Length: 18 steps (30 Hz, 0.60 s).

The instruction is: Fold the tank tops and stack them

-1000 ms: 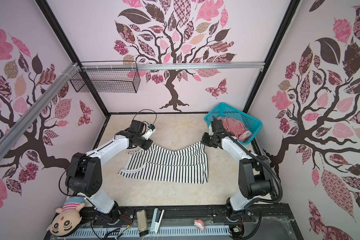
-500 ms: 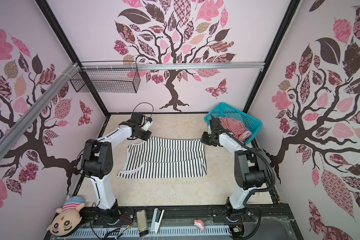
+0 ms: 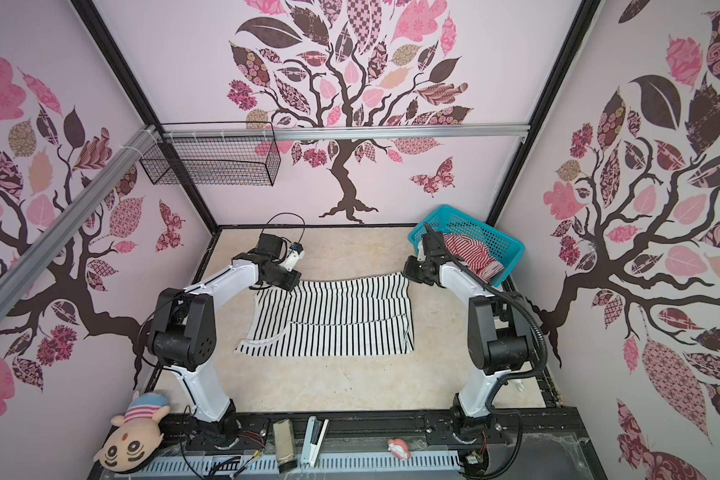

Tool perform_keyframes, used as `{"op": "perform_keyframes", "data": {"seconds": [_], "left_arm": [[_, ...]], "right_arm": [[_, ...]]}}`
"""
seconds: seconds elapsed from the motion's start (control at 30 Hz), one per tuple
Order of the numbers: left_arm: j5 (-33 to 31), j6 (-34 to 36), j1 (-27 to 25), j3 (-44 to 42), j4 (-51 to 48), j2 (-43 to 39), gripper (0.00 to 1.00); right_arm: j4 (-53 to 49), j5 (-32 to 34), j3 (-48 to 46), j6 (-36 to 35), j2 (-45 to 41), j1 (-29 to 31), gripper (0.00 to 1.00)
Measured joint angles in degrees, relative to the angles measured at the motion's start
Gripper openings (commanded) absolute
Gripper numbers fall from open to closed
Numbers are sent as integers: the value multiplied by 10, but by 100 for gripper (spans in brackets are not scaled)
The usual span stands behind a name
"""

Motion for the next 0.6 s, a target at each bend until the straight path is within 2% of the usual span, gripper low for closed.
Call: {"op": "perform_keyframes", "data": {"seconds": [0.37,0.6], "left_arm": [[2,-1,0,-2,3,-2,0],[33,0,0,-74,10,-71,0]], "right_arm": [[17,2,-20,-4,7,0,5],[21,8,-80,-5,-28,0,5]]}}
